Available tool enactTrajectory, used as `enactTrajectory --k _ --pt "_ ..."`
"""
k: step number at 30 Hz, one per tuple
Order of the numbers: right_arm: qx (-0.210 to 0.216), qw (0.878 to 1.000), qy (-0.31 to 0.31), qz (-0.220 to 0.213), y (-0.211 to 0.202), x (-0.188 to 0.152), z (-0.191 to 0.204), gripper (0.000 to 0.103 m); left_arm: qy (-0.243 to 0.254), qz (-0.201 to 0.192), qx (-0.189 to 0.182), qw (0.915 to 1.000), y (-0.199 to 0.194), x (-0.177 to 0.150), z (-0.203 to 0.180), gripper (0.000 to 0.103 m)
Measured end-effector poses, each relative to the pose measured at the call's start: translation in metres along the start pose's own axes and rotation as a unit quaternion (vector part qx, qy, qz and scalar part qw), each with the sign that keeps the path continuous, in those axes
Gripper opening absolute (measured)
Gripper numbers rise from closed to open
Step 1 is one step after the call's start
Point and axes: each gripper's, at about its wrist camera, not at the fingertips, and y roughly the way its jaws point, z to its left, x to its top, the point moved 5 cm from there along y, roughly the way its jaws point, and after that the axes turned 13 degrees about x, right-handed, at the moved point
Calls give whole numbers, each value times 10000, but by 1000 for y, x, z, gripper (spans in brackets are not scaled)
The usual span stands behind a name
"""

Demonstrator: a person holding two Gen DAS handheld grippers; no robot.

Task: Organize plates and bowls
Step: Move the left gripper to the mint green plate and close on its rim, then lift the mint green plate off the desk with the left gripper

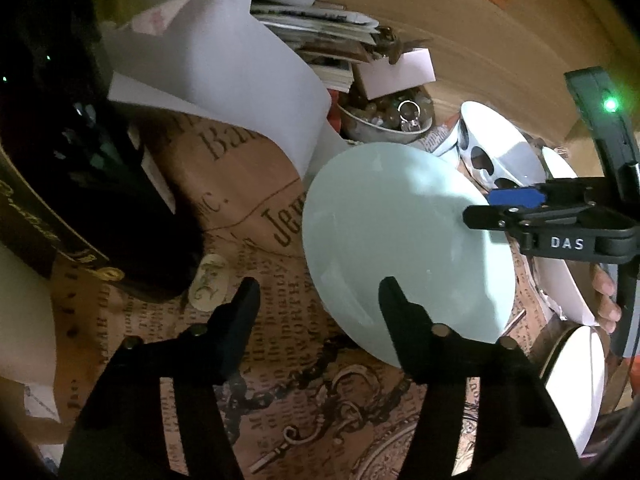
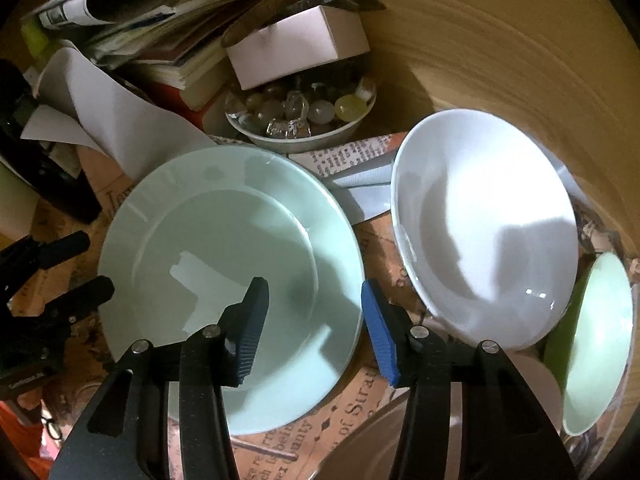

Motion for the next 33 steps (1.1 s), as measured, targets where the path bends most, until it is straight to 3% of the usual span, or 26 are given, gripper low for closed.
enactTrajectory --k 13,17,24,33 --pt "-211 9995 93 228 11 3 -2 43 119 172 -203 9996 23 -2 -15 40" --pt "72 9994 187 281 9 1 2 35 187 226 -328 9990 23 -6 -19 31" --pt "41 9988 -205 454 10 -15 27 35 160 123 -228 9995 21 -13 -8 31" --pt "-12 9980 -201 597 31 -2 31 37 313 66 -432 9986 17 -23 -9 32"
